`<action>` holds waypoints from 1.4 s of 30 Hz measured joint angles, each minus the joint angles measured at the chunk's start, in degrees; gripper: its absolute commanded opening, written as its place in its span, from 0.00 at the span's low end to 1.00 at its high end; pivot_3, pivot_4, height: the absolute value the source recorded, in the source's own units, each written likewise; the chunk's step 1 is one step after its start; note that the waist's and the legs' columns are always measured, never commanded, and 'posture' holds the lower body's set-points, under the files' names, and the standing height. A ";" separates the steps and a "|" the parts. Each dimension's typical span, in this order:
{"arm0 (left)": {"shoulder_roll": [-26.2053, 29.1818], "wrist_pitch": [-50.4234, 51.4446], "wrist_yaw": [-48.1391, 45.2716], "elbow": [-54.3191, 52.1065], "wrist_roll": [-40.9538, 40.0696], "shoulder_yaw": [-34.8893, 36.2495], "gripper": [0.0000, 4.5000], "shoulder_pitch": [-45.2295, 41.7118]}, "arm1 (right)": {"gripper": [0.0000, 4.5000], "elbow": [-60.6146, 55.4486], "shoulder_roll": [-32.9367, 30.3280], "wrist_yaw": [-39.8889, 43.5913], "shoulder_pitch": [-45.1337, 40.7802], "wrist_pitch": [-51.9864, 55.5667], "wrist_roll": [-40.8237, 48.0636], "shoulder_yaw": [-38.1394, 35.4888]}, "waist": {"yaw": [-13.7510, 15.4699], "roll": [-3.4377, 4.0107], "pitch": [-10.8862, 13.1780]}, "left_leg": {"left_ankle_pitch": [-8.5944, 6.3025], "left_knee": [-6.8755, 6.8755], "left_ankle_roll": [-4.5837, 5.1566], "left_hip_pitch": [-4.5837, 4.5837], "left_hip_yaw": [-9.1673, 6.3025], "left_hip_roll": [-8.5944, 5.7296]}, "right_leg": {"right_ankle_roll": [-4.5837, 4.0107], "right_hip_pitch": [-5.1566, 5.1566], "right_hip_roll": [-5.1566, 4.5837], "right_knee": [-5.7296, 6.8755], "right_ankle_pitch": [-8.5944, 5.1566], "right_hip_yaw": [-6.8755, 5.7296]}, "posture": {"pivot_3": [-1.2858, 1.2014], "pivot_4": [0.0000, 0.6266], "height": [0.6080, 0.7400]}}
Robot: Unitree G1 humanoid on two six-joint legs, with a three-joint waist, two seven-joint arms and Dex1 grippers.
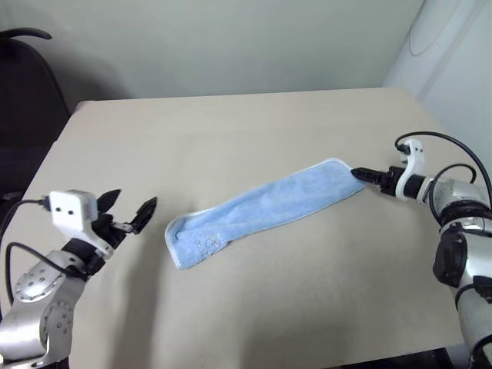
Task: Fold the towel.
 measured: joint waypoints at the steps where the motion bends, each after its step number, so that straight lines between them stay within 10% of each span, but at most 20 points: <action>1: 0.36 0.48 -0.94 -1.03 -1.13 -1.02 1.00 -0.53 | 1.00 -3.15 0.03 -1.42 1.66 3.55 1.67 -1.60 | 0.00 -0.04 -0.01 | 0.00 0.00 0.00 0.02 -0.01 0.00 | 0.00 0.01 0.03 -0.01 0.00 0.00 | 0.52 0.24 1.00; 15: 0.98 2.34 -2.80 -3.71 -3.59 -7.88 1.00 -1.72 | 1.00 -24.36 5.52 -13.31 11.73 21.55 14.53 -10.69 | -0.37 -0.06 -0.02 | -0.20 -0.01 0.34 0.35 -0.02 -0.01 | 0.02 0.31 0.09 -0.02 -0.02 0.02 | 0.52 0.24 1.00; 25: -0.33 2.26 -2.21 -5.34 -3.68 -9.77 1.00 -1.60 | 1.00 -15.54 11.90 -19.01 5.12 12.95 14.73 -10.63 | -1.19 -0.13 -0.06 | -0.37 -0.01 0.63 0.79 -0.02 -0.02 | 0.04 0.59 0.19 -0.01 -0.02 0.29 | 0.52 0.24 1.00; 39: -1.15 1.27 -0.13 -7.51 -3.40 -8.13 1.00 1.78 | 0.04 -4.37 9.68 -22.04 1.81 5.94 15.70 -12.52 | -0.41 -0.13 -0.06 | -0.42 -0.01 0.68 0.73 -0.02 -0.04 | 0.08 0.62 0.18 -0.09 -0.01 0.34 | 0.52 0.24 1.00; 42: -1.13 1.25 -0.13 -7.45 -3.36 -8.12 1.00 1.36 | 0.01 -1.44 6.00 -23.37 1.53 2.36 15.75 -13.46 | 0.92 -0.12 -0.06 | -0.44 0.10 0.73 0.71 -0.08 -0.08 | 0.17 0.70 0.15 -0.11 0.04 0.34 | 0.52 0.24 1.00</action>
